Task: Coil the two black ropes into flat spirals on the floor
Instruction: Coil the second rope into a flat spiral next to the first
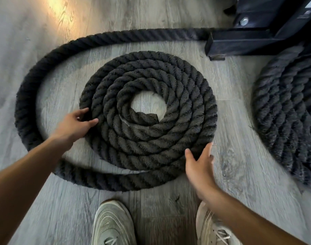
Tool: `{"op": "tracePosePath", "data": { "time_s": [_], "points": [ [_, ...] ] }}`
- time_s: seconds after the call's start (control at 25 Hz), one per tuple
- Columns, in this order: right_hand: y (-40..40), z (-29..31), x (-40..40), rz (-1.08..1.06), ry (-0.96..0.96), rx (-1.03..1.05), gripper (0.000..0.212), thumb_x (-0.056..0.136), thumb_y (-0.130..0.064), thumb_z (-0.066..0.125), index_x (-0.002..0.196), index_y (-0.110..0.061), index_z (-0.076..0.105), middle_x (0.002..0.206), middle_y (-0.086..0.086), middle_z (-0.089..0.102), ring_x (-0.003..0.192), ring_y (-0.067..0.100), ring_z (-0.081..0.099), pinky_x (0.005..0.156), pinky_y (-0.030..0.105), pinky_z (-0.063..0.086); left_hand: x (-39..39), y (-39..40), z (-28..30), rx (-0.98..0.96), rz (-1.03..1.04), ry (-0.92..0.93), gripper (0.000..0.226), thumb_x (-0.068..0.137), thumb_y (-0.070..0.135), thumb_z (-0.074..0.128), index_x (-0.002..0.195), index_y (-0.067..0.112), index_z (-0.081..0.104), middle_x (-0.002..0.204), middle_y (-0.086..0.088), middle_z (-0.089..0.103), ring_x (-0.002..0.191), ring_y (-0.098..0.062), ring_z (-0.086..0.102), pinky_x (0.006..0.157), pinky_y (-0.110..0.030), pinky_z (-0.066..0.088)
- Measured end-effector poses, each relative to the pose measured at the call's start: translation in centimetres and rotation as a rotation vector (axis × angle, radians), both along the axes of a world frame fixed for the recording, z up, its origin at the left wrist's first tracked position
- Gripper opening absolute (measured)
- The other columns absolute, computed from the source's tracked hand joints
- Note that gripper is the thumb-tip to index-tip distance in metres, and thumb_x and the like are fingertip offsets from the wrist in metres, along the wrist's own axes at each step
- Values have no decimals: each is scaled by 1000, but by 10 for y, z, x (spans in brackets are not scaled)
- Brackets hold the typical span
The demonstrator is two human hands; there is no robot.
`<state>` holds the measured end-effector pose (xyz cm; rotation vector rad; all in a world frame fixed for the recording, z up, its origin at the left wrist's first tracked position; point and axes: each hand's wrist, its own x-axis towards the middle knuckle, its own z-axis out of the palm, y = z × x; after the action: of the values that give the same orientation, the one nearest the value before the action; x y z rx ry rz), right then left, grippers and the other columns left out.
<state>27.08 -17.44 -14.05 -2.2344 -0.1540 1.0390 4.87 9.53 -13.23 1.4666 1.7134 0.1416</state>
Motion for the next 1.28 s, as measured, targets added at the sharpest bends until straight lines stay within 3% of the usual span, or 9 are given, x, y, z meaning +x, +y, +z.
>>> {"op": "tracePosePath", "data": {
  "time_s": [0.16,0.32,0.4,0.48,0.68,0.8,0.92,1.04,1.28],
  "points": [
    [38,2,70,-74,56,114,89,94,-56,61,162,-40,5,170,9,2,152,34,21,116,44,28,-7,-33,4,-16,-37,156,82,58,63,79,128,24,64,102,-9,76,88,-25,75,91,-44,59],
    [60,0,107,-17,-65,149,95,77,-71,65,158,-44,25,165,-3,20,147,27,34,116,44,35,2,-68,17,-145,-158,217,35,84,49,76,100,20,65,65,-10,74,53,-24,69,60,-29,59],
    [49,-4,90,36,-182,160,87,83,-62,65,158,-38,27,156,-6,29,139,25,41,112,46,40,1,-61,24,-141,-185,189,30,87,46,74,92,16,71,71,-13,75,58,-26,66,55,-28,55],
    [26,-10,56,35,-231,148,86,87,-52,67,158,-31,24,148,-3,30,135,28,41,109,47,41,-5,-41,23,55,-188,210,28,86,47,73,93,19,74,83,-8,75,74,-28,70,71,-34,57],
    [-16,-11,-27,83,-14,42,111,90,-50,69,162,-28,-12,165,8,8,143,35,37,107,37,38,-4,2,6,170,-283,341,57,88,50,69,140,31,54,144,-20,41,126,-37,52,112,-41,40],
    [-9,-4,-26,75,48,16,113,90,-56,66,160,-29,-19,169,10,-2,146,35,35,98,33,41,0,7,4,149,-246,329,59,87,49,70,137,20,59,140,-19,53,117,-33,60,104,-39,45],
    [3,-8,-1,57,30,30,112,88,-55,69,162,-28,-10,168,12,6,147,35,33,113,40,37,2,0,13,98,-149,288,53,84,45,76,128,16,68,122,-13,70,105,-27,64,92,-34,45],
    [19,-5,39,23,10,109,104,84,-56,72,162,-33,7,166,9,15,144,34,38,115,45,36,1,-24,13,50,-181,340,60,82,50,76,128,12,69,124,-15,70,109,-30,66,94,-34,47],
    [49,-1,93,-101,-10,108,110,52,-79,69,152,-45,36,159,-2,36,146,30,35,114,56,36,7,-82,15,-25,-487,643,79,80,76,58,136,20,62,130,-19,62,121,-36,59,97,-40,50]
  ]
}}
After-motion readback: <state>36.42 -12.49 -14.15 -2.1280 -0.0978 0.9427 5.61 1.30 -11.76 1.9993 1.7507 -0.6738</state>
